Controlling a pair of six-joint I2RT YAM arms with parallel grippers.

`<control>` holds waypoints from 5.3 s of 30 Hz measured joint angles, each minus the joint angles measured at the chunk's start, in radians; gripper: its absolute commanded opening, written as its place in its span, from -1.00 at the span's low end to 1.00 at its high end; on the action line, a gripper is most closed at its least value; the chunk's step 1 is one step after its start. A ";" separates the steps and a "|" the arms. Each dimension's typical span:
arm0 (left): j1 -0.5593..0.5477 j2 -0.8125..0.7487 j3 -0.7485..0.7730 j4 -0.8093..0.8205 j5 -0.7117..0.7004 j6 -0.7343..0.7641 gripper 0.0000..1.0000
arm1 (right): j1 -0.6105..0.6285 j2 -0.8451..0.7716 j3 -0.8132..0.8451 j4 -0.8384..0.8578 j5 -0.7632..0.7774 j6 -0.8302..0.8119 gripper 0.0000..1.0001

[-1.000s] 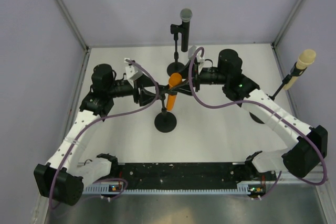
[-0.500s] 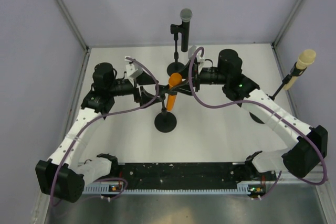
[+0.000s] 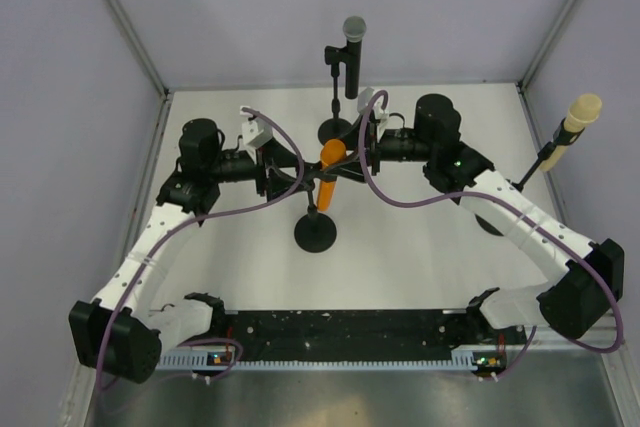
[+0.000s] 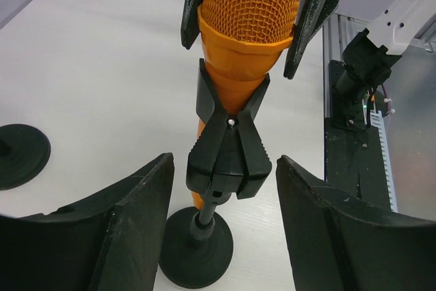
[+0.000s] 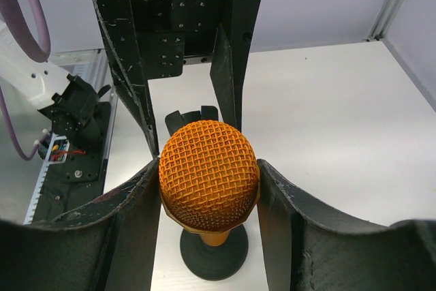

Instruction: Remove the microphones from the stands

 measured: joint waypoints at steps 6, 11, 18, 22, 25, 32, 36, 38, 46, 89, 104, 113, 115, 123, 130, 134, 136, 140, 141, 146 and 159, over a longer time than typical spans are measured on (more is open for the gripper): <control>-0.002 0.006 0.000 0.000 0.000 0.000 0.19 | 0.000 0.000 -0.002 0.001 0.000 0.000 -0.22; -0.002 0.006 0.000 0.000 0.000 0.005 0.63 | 0.000 -0.006 -0.008 0.004 0.001 0.000 -0.21; -0.002 0.006 0.000 0.000 0.005 0.002 0.72 | 0.001 -0.009 -0.013 0.009 0.002 0.000 -0.22; -0.002 0.006 0.000 0.000 0.013 0.002 0.68 | 0.001 -0.009 -0.013 0.009 0.002 0.000 -0.22; -0.002 0.007 0.003 0.000 0.020 0.001 0.65 | 0.001 -0.009 -0.013 0.009 0.002 0.000 -0.22; -0.002 0.018 0.028 0.000 0.030 0.000 0.59 | 0.001 -0.009 -0.013 0.009 0.002 0.000 -0.22; -0.003 0.032 0.041 0.000 0.036 0.000 0.51 | 0.001 -0.009 -0.013 0.009 0.002 0.000 -0.22; -0.003 0.038 0.044 0.000 0.039 0.000 0.47 | 0.001 -0.009 -0.013 0.009 0.002 0.000 -0.22; -0.007 0.044 0.045 -0.002 0.049 0.003 0.22 | 0.001 -0.010 -0.013 0.008 0.002 0.000 -0.22; -0.008 0.024 0.047 -0.032 0.027 0.049 -0.19 | 0.012 -0.140 0.016 -0.200 0.318 -0.240 -0.37; -0.008 0.019 0.047 -0.031 0.050 0.044 0.98 | 0.012 -0.140 0.016 -0.203 0.326 -0.242 -0.39; -0.008 0.012 0.047 -0.031 0.052 0.044 0.98 | 0.012 -0.140 0.016 -0.203 0.326 -0.242 -0.41; -0.008 0.012 0.054 -0.048 0.050 0.053 0.98 | 0.012 -0.140 0.016 -0.204 0.326 -0.244 -0.43; -0.023 0.069 0.331 -0.275 0.008 0.189 0.98 | 0.012 -0.099 0.198 -0.344 0.339 -0.286 -0.46; -0.073 0.136 0.488 -0.352 -0.053 0.232 0.98 | 0.012 -0.050 0.513 -0.458 0.332 -0.296 -0.45; -0.108 0.176 0.525 -0.383 -0.073 0.232 0.98 | 0.012 -0.050 0.587 -0.479 0.318 -0.293 -0.45; -0.121 0.194 0.548 -0.391 -0.079 0.232 0.98 | 0.012 -0.049 0.598 -0.488 0.308 -0.287 -0.45; -0.141 0.222 0.607 -0.397 -0.083 0.229 0.98 | 0.012 -0.043 0.602 -0.510 0.279 -0.267 -0.46; -0.145 0.229 0.623 -0.398 -0.083 0.228 0.98 | 0.012 -0.037 0.605 -0.512 0.269 -0.259 -0.46; -0.165 0.244 0.672 -0.398 -0.083 0.218 0.98 | 0.012 -0.017 0.605 -0.516 0.225 -0.217 -0.47; -0.234 0.310 0.697 -0.416 -0.080 0.206 0.80 | 0.012 0.041 0.684 -0.508 0.116 -0.109 -0.47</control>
